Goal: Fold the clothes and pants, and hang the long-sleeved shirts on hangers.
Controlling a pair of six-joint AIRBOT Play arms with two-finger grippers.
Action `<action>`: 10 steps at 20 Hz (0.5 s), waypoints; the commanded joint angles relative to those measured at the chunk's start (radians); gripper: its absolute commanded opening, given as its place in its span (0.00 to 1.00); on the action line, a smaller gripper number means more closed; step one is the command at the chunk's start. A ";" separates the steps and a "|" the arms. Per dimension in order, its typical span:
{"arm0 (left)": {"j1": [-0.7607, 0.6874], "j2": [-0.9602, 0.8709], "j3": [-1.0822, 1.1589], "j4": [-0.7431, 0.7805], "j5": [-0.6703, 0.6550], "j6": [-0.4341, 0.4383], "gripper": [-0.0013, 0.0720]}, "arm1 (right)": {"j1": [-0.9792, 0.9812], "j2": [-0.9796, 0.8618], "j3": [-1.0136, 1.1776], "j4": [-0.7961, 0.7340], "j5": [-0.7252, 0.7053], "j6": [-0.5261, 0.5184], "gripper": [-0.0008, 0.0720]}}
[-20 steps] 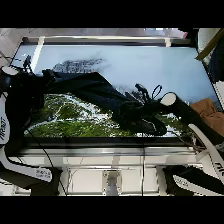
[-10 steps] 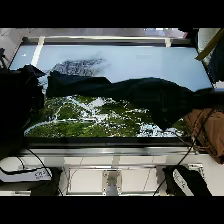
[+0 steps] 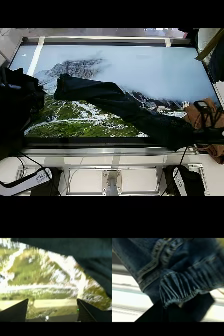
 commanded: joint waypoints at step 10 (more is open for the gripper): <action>-0.079 -0.295 -0.172 -0.277 0.632 -0.161 0.93 | -0.010 0.013 -0.114 0.149 -0.090 -0.019 0.06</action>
